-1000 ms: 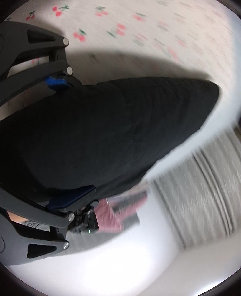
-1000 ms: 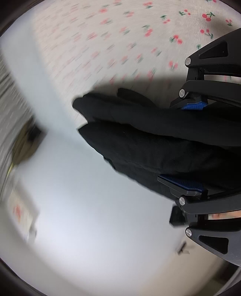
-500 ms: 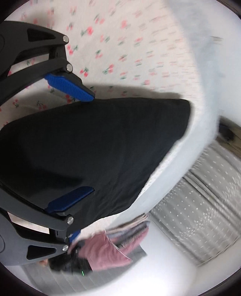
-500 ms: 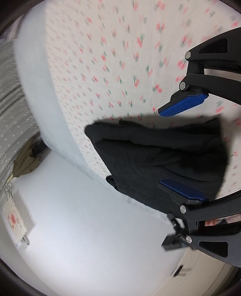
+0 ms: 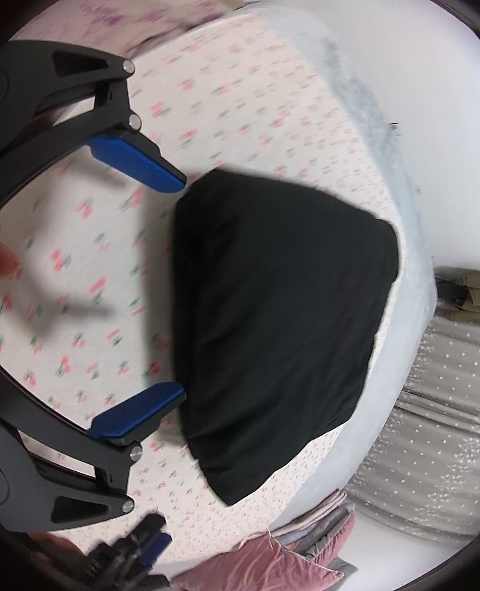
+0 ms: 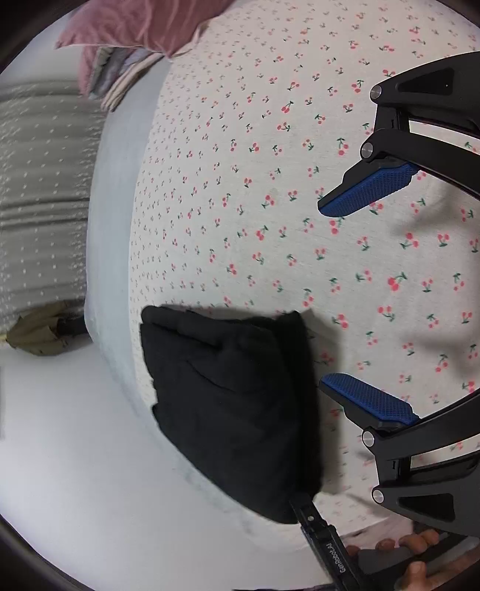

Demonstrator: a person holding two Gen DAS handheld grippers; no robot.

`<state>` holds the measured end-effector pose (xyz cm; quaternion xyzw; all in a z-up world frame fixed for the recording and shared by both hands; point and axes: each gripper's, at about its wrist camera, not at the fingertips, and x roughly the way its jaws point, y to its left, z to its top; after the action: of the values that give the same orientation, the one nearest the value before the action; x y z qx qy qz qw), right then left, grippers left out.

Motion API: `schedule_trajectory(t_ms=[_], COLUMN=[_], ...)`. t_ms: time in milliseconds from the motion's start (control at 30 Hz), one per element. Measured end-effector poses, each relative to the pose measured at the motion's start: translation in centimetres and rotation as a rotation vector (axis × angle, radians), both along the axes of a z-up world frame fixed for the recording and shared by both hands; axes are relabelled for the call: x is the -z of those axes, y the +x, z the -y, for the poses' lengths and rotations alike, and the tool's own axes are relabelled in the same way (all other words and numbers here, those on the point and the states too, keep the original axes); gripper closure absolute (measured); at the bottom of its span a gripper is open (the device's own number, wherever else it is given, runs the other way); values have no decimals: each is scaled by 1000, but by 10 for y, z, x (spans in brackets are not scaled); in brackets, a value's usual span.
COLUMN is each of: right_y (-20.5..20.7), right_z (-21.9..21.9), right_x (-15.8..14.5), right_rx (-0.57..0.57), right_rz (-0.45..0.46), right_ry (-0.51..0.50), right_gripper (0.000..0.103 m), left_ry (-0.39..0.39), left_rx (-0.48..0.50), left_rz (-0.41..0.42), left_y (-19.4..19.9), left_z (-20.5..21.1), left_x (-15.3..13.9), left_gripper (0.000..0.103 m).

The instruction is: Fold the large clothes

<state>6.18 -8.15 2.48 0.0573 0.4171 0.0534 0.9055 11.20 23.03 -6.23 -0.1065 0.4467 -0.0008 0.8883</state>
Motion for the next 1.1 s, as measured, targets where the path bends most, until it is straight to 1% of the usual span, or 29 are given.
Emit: schedule_trajectory(t_ms=[33,100,167,267,333,400,533,700,900,1100], right_y=[-1,-5,-4,0,-2,0,0,4,4,7], right_z=[-3,-10,-16,-27,-29,-31,-32,-32,-30,-30], right_x=[3,9,16,24,26,30,33,37,38,41], right_rx=[-3,-3,-22,-32,-35,-39,-42,-33,-28,-29], right_rz=[2,-5,-16,-19,-14,-14,-17,-18,-4,-10], right_ry=[-8,3,9,-60,-94,-105,-99,-117,-127,-127], right_gripper=[15,15,15,15,15,15,15,15,15,15], left_ry=[-14,10,25,48,90,117,147,144,149,155], left_rx=[-5,-17,-36,-72,-82,-82,-82,-80,-78,-77], left_rz=[-13,-38,-40,-20,1,12,-2,-28,-40,-48], left_y=[-2,-3,-3,-7,-10,-13,-15,-17,-20,-22], left_z=[1,5,5,3,5,6,7,8,12,14], left_x=[5,13,16,13,9,8,12,13,16,17], left_gripper=[1,1,1,1,1,1,1,1,1,1])
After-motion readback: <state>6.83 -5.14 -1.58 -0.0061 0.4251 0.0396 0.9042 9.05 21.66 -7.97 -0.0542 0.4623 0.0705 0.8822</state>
